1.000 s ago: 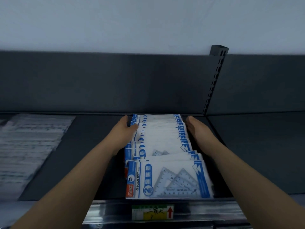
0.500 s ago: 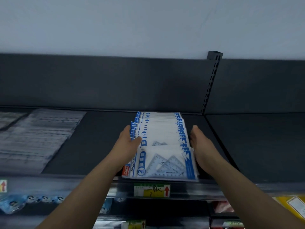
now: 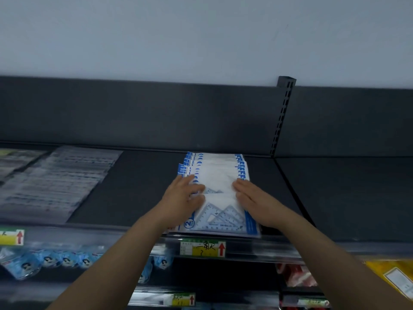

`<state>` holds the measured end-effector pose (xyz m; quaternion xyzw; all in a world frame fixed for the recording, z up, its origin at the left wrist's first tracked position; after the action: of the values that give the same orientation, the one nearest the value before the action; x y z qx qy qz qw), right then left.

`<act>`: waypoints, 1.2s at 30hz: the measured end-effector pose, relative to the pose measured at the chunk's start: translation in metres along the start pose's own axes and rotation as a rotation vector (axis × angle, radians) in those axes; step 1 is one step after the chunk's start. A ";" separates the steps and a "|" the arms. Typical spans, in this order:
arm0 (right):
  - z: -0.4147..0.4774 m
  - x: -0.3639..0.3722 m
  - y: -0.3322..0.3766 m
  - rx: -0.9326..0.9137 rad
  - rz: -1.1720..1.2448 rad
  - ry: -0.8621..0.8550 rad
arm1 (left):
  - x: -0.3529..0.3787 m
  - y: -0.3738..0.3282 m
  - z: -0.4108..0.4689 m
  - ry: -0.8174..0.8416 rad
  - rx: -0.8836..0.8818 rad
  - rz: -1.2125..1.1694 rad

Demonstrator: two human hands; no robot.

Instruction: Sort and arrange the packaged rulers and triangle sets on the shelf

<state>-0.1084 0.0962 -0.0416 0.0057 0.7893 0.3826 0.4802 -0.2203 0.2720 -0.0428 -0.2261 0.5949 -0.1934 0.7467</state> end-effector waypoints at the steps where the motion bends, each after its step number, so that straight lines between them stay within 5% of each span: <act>1: -0.003 0.000 -0.002 -0.023 -0.062 -0.023 | 0.004 0.001 -0.002 0.013 0.012 -0.020; 7: 0.002 -0.010 -0.013 0.023 0.079 -0.157 | -0.012 0.012 -0.005 -0.181 -0.110 -0.145; 11: 0.002 0.002 -0.008 0.043 0.038 -0.014 | -0.008 0.001 -0.003 -0.091 -0.079 -0.145; 16: 0.013 -0.025 -0.002 0.138 0.203 -0.188 | -0.031 0.013 0.014 -0.329 -0.154 -0.223; 23: 0.050 -0.030 0.007 0.273 0.612 -0.234 | -0.031 0.019 0.057 -0.272 -0.217 -0.285; 32: 0.052 -0.029 0.003 0.288 0.816 -0.219 | -0.025 0.031 0.056 -0.263 -0.255 -0.313; 36: 0.036 -0.023 -0.012 0.303 0.719 -0.163 | -0.027 0.031 0.029 -0.293 -0.243 -0.334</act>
<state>-0.0643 0.1006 -0.0402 0.3829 0.7436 0.4040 0.3705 -0.1967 0.3152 -0.0332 -0.4351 0.4535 -0.2063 0.7499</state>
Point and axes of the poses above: each hand's wrist, its own z-axis towards the middle knuckle, its own x-axis out of the palm, y = z × x, the point moved 4 cm from there along z, towards the middle knuckle, and after that the axes turned 15 degrees about x, right-handed, at the moved point
